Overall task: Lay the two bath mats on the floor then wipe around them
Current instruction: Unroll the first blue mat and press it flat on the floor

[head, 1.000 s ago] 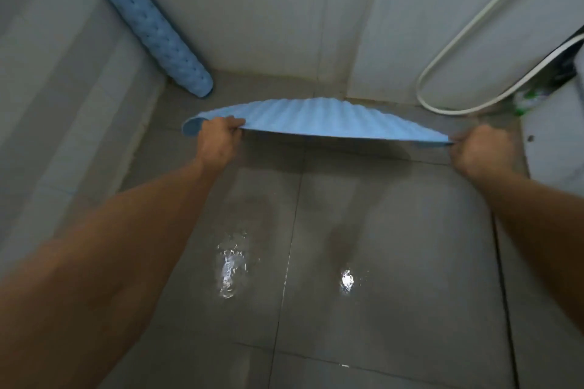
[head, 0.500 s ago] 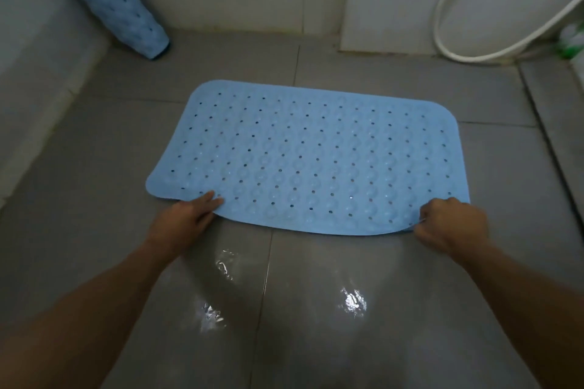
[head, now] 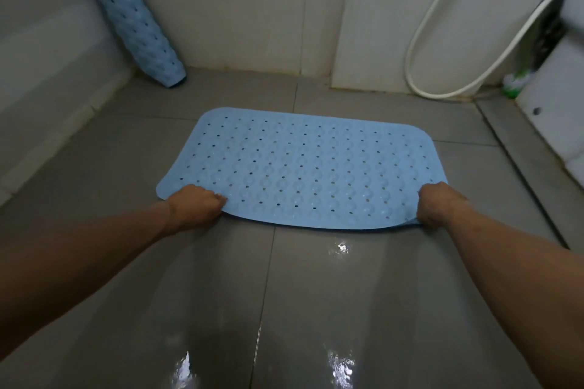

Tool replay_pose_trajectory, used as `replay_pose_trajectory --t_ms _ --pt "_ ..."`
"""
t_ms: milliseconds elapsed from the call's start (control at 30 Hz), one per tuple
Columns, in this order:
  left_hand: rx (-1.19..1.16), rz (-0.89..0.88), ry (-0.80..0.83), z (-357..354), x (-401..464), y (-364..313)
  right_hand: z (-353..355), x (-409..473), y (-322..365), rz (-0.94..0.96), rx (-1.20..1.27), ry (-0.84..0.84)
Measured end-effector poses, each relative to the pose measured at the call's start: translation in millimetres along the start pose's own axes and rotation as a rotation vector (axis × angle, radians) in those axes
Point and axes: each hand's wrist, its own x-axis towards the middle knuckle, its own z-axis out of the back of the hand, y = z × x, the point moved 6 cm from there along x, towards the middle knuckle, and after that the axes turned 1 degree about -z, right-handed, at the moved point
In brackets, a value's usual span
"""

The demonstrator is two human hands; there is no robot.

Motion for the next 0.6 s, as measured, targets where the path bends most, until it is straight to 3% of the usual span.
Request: replay_pose_trajectory --t_ms 133,367,467,600 --pt "-0.015 0.005 0.073 11 0 -10 -14 -28 -12 -0.015 0.096 -0.099" --pt "-0.149 -0.025 0.130 12 2 -1 -26 -40 -2 0.024 -0.143 0.058" --pt "-0.270 0.013 0.045 16 7 15 -15 -38 15 0.025 -0.166 0.126" --pt "-0.420 0.070 -0.041 4 23 34 3 -16 58 0.077 -0.036 0.087"
